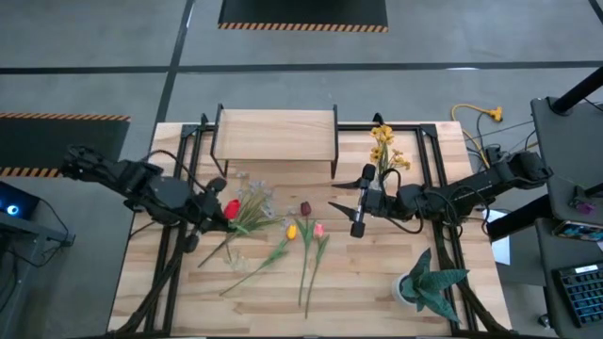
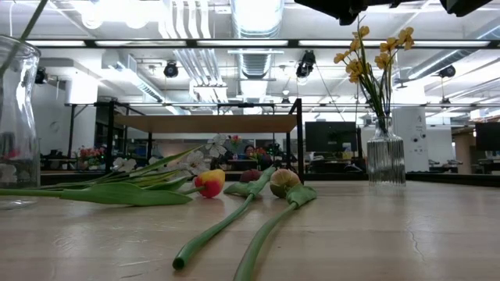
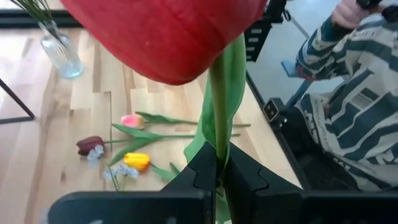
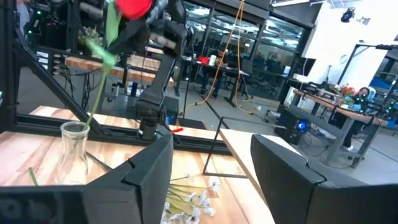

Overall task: Pick and place flowers into a vace then onto a shelf
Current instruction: Put the red flower into the left transparent vase

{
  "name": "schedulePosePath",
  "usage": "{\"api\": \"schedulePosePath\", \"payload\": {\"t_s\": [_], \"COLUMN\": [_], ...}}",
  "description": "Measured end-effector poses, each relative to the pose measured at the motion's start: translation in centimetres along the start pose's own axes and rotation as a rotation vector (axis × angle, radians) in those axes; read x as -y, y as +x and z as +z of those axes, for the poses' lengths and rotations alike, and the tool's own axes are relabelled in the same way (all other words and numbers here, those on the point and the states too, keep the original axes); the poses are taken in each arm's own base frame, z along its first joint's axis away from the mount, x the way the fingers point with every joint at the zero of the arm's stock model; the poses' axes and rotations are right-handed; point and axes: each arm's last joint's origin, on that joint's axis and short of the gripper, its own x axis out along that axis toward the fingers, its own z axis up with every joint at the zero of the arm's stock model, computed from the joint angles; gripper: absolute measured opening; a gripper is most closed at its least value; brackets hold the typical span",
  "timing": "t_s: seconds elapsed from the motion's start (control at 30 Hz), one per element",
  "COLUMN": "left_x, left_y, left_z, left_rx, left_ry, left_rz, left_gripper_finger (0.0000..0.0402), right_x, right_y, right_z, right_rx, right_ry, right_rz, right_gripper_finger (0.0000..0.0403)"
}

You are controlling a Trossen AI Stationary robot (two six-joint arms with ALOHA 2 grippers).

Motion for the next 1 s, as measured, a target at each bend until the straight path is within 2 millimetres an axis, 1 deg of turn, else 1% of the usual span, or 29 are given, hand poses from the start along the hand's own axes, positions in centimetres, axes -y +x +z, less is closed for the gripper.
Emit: {"api": "schedulePosePath", "payload": {"t_s": [0.13, 0.27, 0.4, 0.57, 0.67, 0.83, 0.9, 1.0], "left_x": [0.1, 0.1, 0.0, 0.0, 0.0, -0.1, 0.0, 0.3], "left_y": [1.5, 2.4, 2.6, 2.6, 2.6, 2.8, 2.3, 0.8], "left_z": [-1.4, -2.6, -3.2, -3.3, -3.2, -3.5, -3.3, -2.1], "left_rx": [-0.029, -0.087, -0.108, -0.109, -0.108, -0.121, -0.117, -0.094], "left_ry": [-0.009, -0.064, -0.095, -0.107, -0.13, -0.151, -0.188, -0.255], "left_rz": [-0.033, -0.07, -0.071, -0.072, -0.071, -0.067, -0.069, -0.137], "left_gripper_finger": [0.0, 0.0003, 0.0011, 0.0031, 0.006, 0.0133, 0.016, 0.0187], "right_x": [0.0, 0.0, 0.1, 0.2, 0.2, 0.2, 0.2, 0.2], "right_y": [0.0, 0.0, 0.0, 0.0, 0.0, 0.0, 0.0, 0.0], "right_z": [0.0, 0.0, 0.0, 0.0, 0.0, 0.0, 0.0, 0.0], "right_rx": [0.0, 0.0, -0.005, -0.013, -0.013, -0.016, -0.017, -0.017], "right_ry": [0.0, 0.001, 0.001, -0.004, -0.004, -0.007, -0.007, -0.007], "right_rz": [0.0, 0.0, -0.023, -0.058, -0.058, -0.074, -0.077, -0.076], "right_gripper_finger": [0.0207, 0.0207, 0.0207, 0.0207, 0.0207, 0.0207, 0.0207, 0.0207]}}
